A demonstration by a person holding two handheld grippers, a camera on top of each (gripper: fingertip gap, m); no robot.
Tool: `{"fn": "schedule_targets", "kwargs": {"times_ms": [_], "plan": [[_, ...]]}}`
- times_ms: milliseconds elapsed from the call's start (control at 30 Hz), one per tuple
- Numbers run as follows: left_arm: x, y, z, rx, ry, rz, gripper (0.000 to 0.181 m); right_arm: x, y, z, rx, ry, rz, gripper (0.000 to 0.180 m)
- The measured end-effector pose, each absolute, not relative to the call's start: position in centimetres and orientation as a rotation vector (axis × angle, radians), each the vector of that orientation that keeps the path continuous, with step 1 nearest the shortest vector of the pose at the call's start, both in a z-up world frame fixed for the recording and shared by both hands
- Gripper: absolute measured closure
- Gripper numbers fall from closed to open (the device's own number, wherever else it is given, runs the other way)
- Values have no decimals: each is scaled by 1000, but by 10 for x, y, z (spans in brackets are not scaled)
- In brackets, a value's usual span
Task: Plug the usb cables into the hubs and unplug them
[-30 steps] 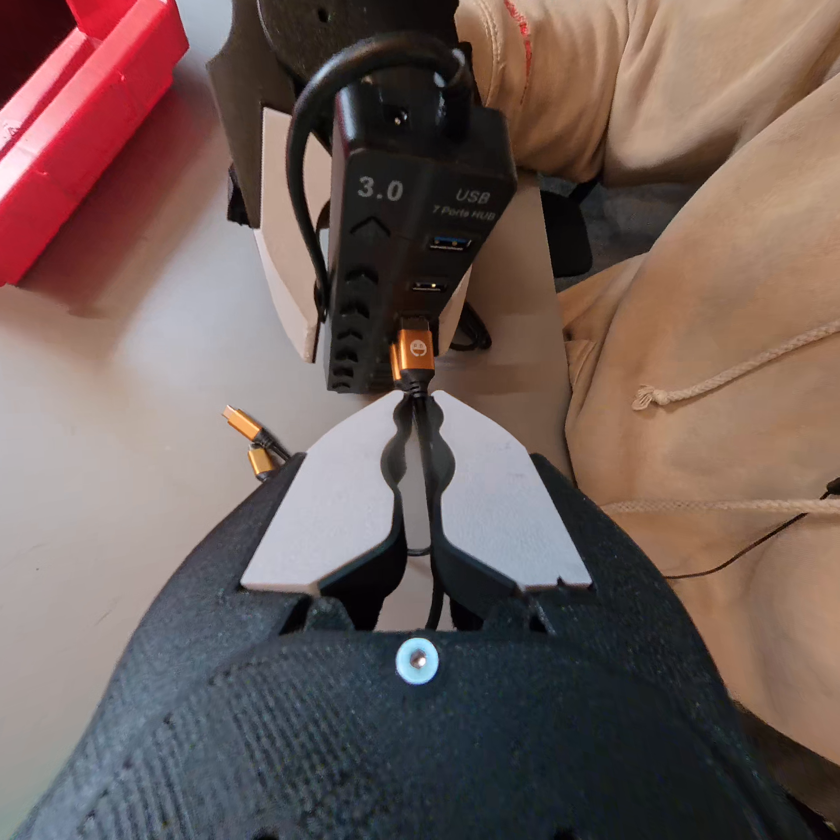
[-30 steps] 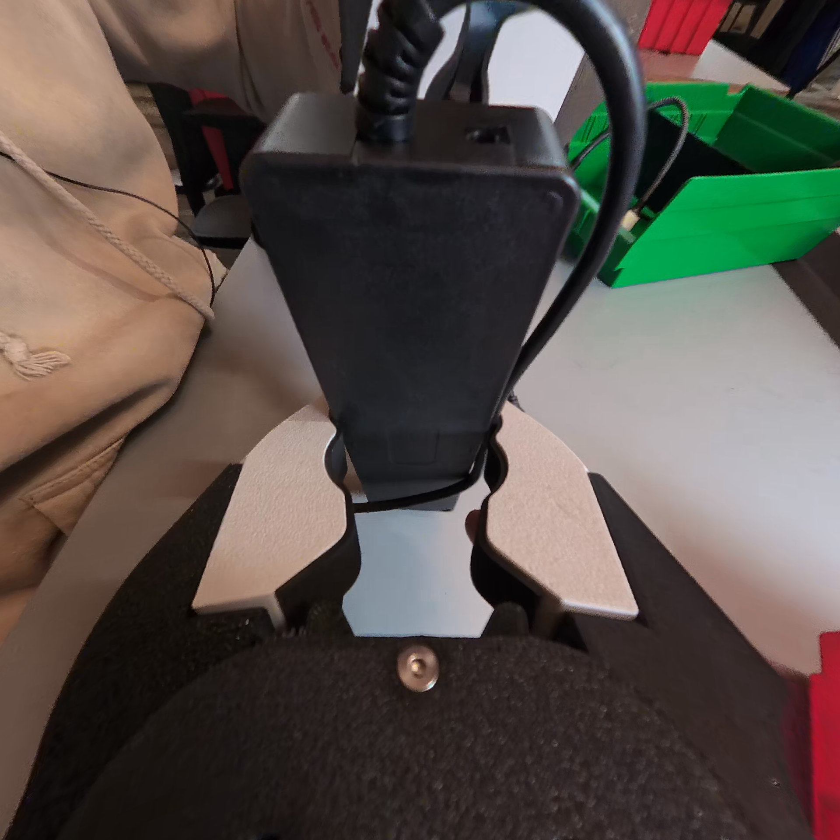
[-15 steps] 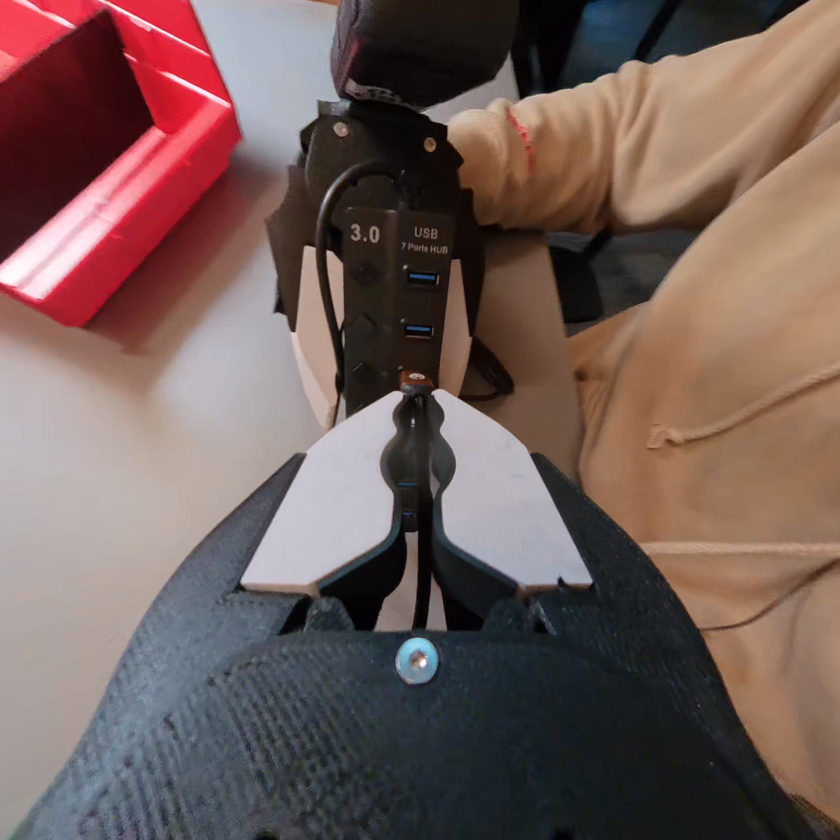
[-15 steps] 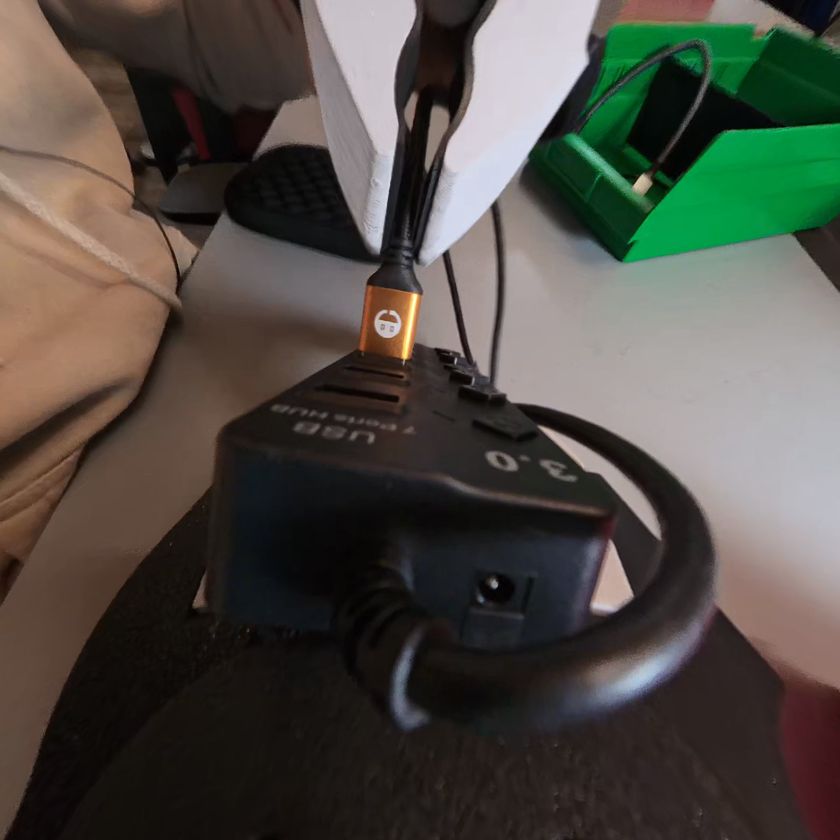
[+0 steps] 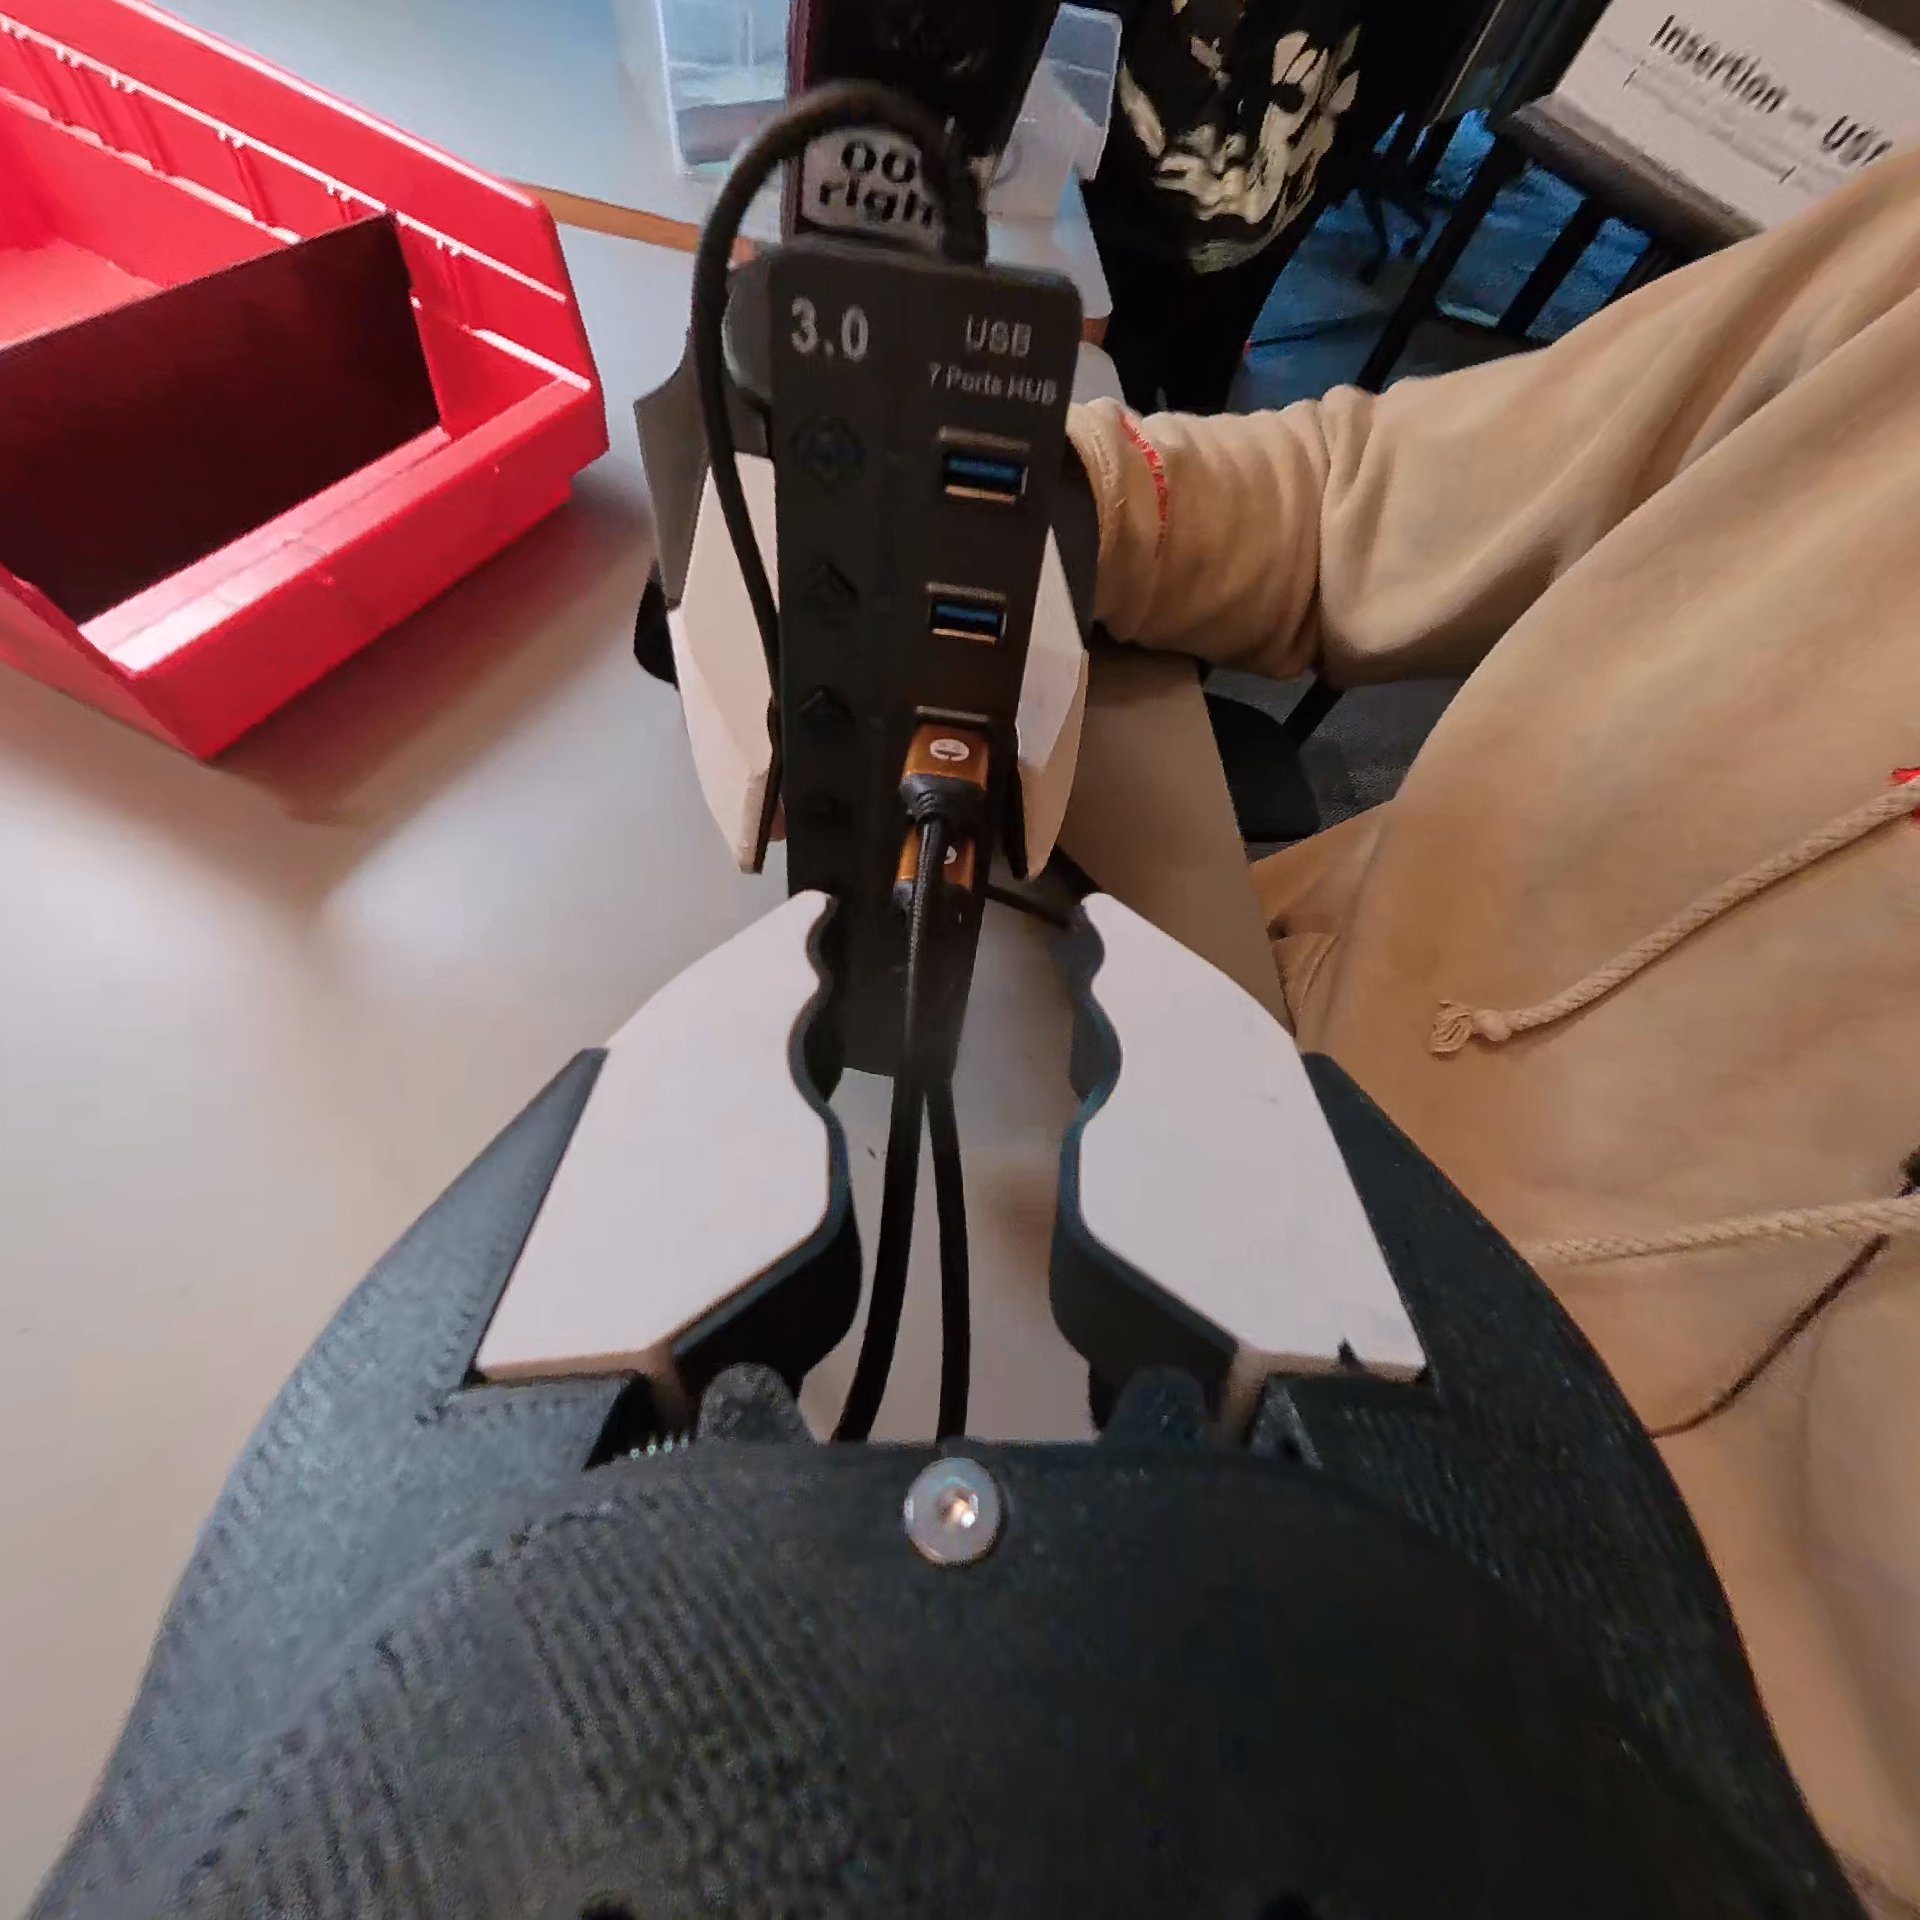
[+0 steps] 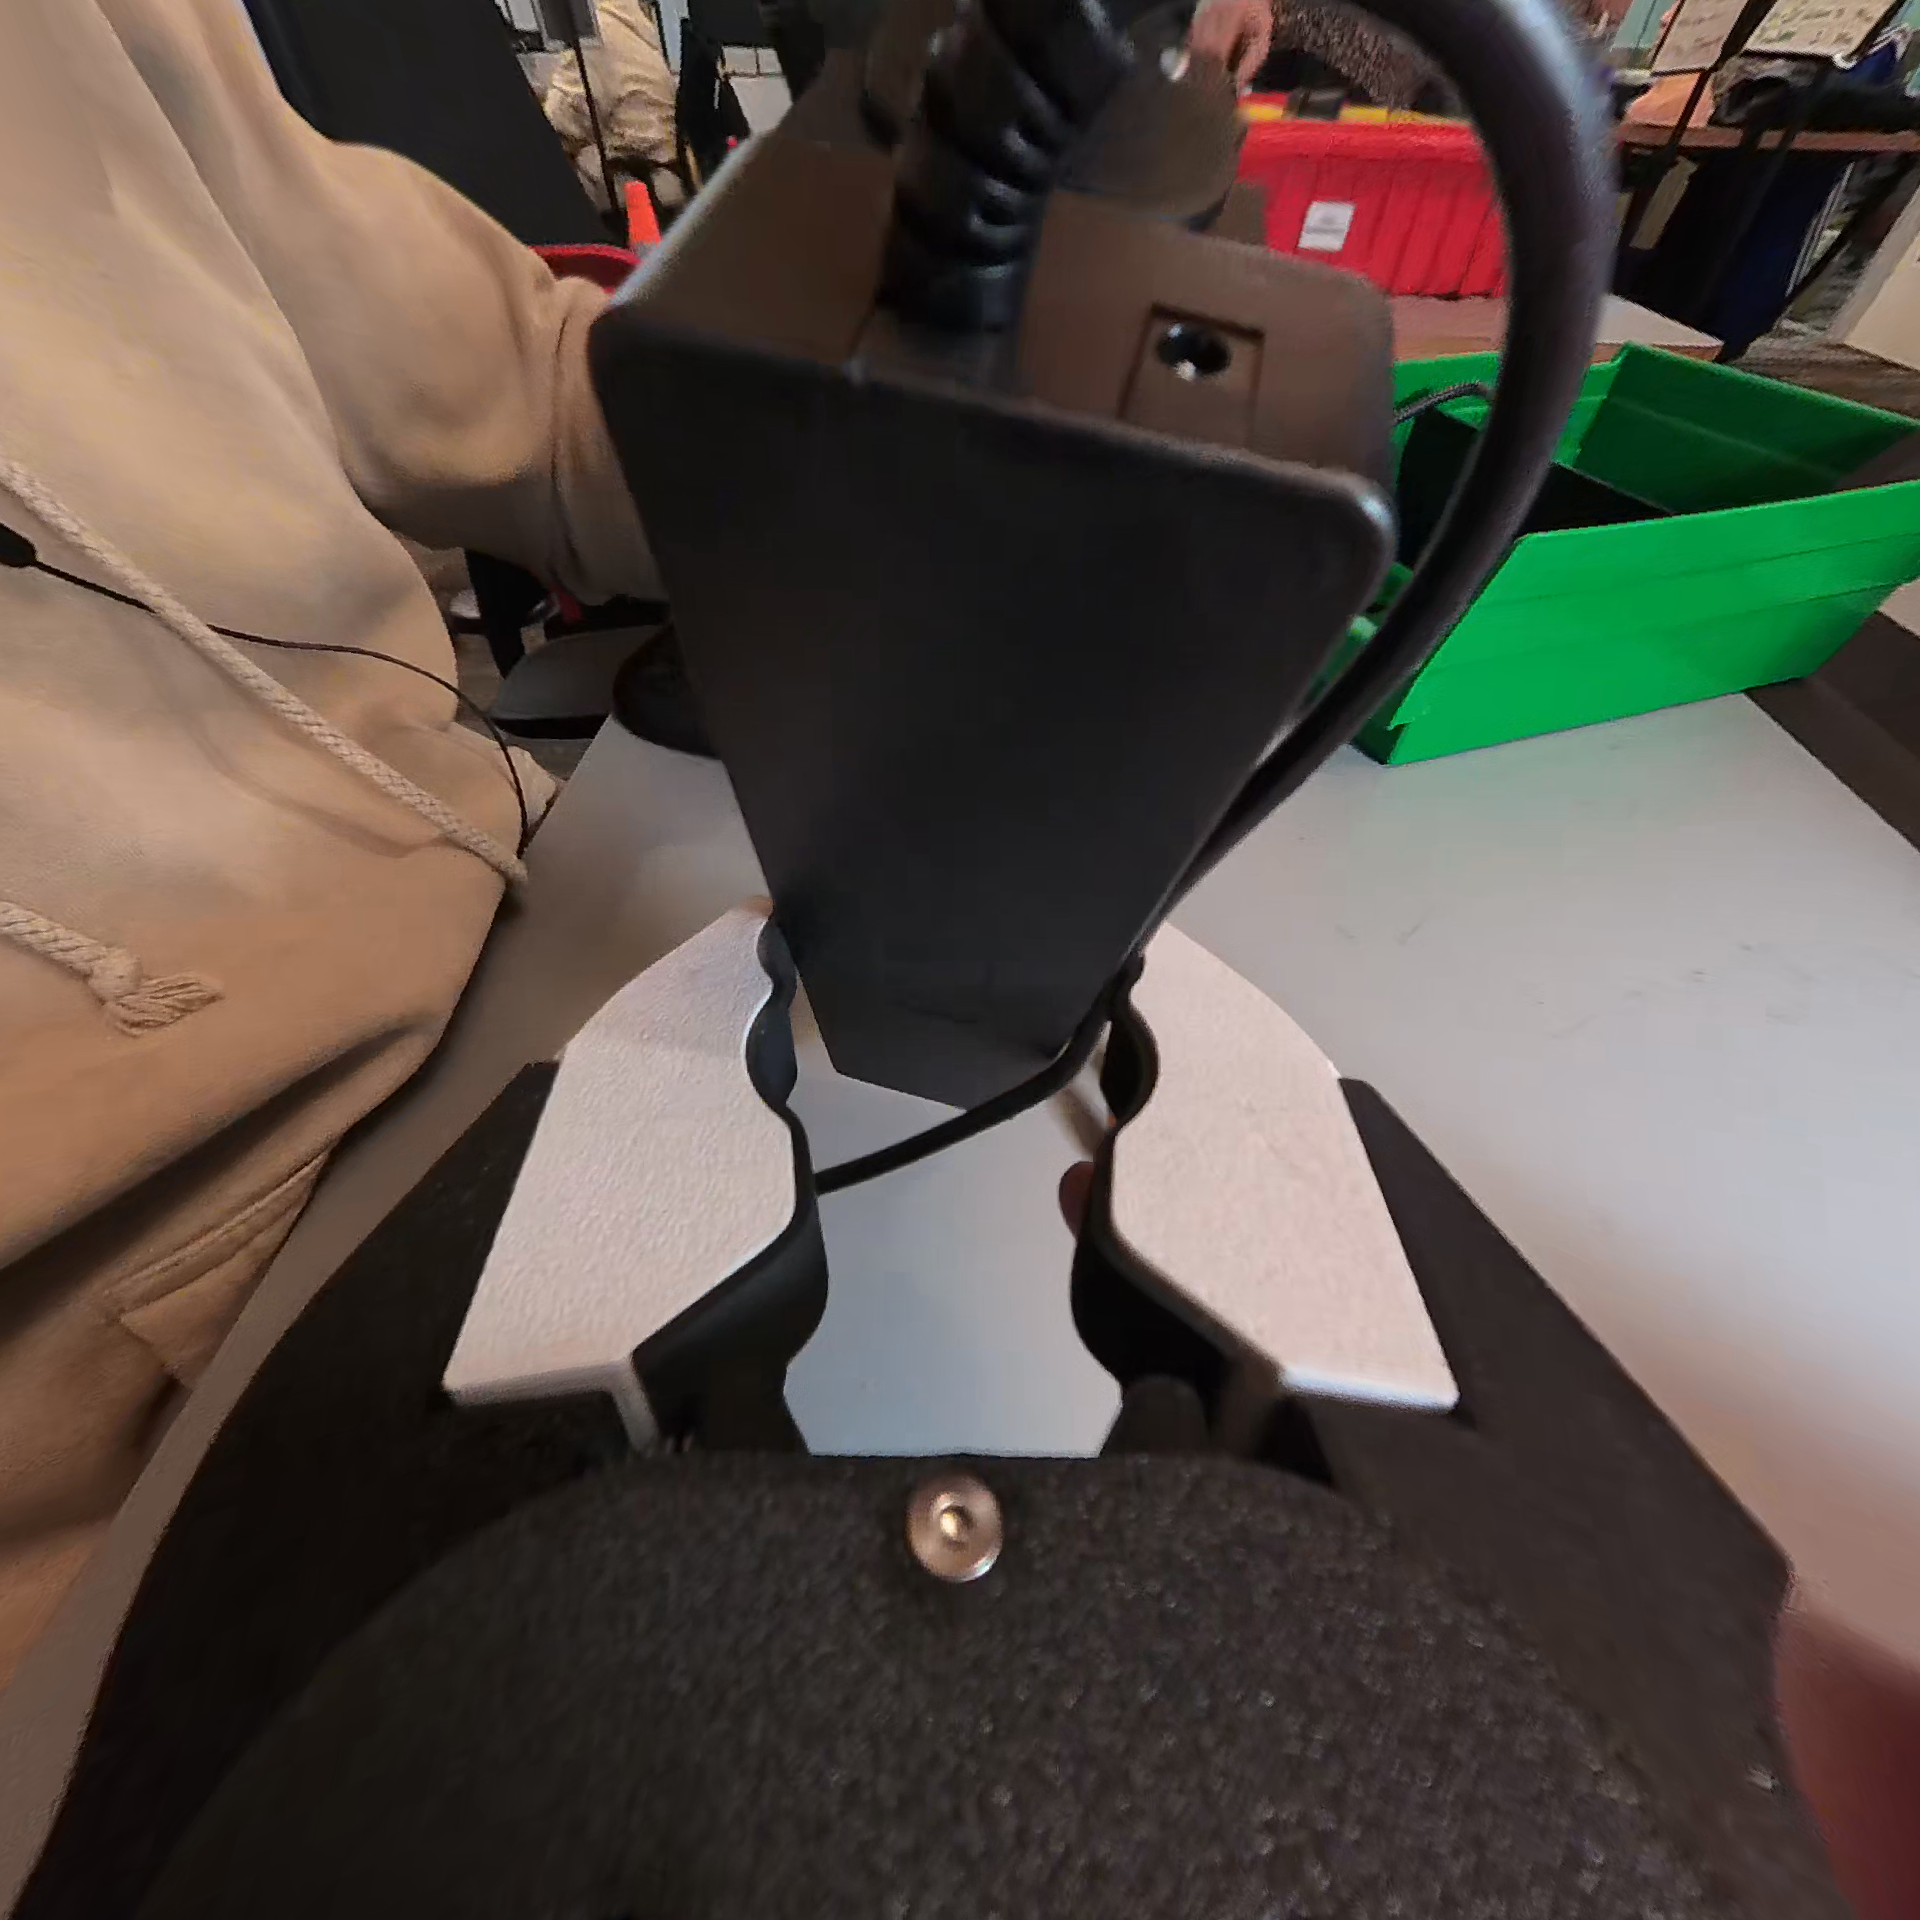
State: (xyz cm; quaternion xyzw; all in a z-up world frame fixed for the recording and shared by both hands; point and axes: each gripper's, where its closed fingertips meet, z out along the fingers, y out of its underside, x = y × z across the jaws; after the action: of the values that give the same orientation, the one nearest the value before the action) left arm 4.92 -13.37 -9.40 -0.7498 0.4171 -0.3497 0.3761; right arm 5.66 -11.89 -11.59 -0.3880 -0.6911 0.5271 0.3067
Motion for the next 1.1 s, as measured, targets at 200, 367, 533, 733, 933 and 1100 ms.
{"fn": "schedule_targets", "kwargs": {"times_ms": [200,367,533,733,933,1100], "plan": [[53,-120,-118,-1917,1030,-753,126,52,-120,-84,-986,-1633,1521,124],[56,-114,-121,-1881,913,-828,123,38,-119,-92,-1030,-1605,1434,124],[42,-103,-126,-1874,796,-715,119,20,-111,-91,-1106,-1499,1260,124],[25,-100,-117,-1831,727,-579,110,3,-112,-82,-1179,-1360,1203,124],[20,-122,-106,-1729,869,-654,135,0,-129,-80,-1149,-1580,1254,124],[28,-151,-107,-1679,1030,-908,140,20,-152,-66,-934,-1970,1274,120]]}}
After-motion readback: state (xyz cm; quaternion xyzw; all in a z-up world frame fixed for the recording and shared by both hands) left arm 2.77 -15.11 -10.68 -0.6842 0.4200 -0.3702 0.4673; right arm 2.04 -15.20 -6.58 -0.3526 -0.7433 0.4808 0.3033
